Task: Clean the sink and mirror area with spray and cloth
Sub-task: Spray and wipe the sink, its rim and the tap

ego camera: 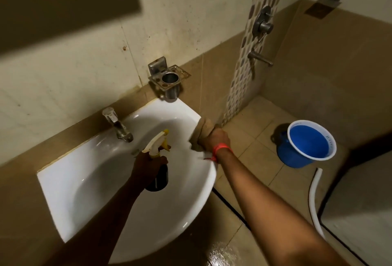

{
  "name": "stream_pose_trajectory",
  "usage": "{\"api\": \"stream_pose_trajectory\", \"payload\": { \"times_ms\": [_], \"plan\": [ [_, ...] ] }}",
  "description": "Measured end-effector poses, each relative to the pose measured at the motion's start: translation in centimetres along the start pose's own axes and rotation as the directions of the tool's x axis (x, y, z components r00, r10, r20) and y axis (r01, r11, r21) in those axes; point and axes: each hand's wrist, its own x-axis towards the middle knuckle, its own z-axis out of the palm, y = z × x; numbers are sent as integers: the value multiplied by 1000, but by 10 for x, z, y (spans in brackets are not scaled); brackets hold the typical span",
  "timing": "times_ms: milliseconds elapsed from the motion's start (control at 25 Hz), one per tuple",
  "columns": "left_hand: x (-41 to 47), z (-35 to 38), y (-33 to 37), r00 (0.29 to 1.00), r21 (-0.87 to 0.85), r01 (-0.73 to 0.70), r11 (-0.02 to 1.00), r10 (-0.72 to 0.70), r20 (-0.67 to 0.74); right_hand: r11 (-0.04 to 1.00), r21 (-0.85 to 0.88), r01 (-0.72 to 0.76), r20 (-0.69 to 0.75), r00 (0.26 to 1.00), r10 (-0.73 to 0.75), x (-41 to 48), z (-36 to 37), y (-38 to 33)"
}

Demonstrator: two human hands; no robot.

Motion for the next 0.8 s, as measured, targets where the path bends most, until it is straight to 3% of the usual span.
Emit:
{"api": "stream_pose_trajectory", "payload": {
  "times_ms": [80, 200, 280, 320, 440, 520, 600, 680, 800],
  "plan": [
    [10, 1, -7, 1000, -17, 21, 1000, -21, -4, 965, -179, 194, 84, 980, -181, 48, -1, -30],
    [20, 0, -19, 1000, -51, 13, 999, -12, 12, 834, -250, 492, 243, 866, -437, 98, 13, -70],
    [27, -1, -26, 1000, -65, 6, 998, -5, 16, 793, -225, 566, 267, 819, -508, 109, 15, -81],
    [28, -1, -29, 1000, -70, 17, 997, -16, 11, 810, -213, 546, 263, 831, -490, 108, 12, -77],
    [18, -3, -28, 999, -66, 36, 997, -35, 19, 939, -102, 328, 218, 928, -301, 90, 4, -40],
    [8, -10, -18, 1000, -81, -1, 997, 3, 29, 984, 120, 129, 223, 963, -154, 66, -2, -9],
    [-3, -18, -8, 998, -108, -51, 993, 55, 34, 913, 393, -113, 332, 943, -27, 26, -4, 24],
    [-15, -23, -1, 996, -139, -78, 987, 83, 30, 785, 519, -338, 484, 873, 57, -28, -1, 55],
    [-26, -24, -11, 994, -157, -100, 983, 106, 29, 683, 579, -445, 531, 842, 98, -97, 27, 81]
  ]
}}
